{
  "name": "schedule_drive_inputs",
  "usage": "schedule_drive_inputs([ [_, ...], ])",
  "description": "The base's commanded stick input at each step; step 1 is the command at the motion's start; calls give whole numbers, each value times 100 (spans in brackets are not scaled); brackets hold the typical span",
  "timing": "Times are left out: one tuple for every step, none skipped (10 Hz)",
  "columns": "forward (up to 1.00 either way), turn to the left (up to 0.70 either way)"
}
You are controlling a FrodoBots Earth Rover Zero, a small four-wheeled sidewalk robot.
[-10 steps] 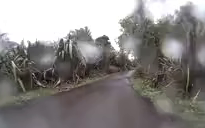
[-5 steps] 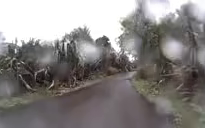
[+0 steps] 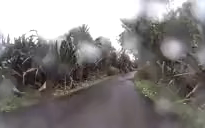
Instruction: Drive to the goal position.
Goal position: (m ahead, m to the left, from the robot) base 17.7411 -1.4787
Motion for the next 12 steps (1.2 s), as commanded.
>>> schedule_drive_inputs([
  [85,0],
  [85,0],
  [85,0],
  [85,0],
  [85,0],
  [85,0],
  [85,0],
  [85,0],
  [85,0],
  [85,0],
  [85,0],
  [85,0],
])
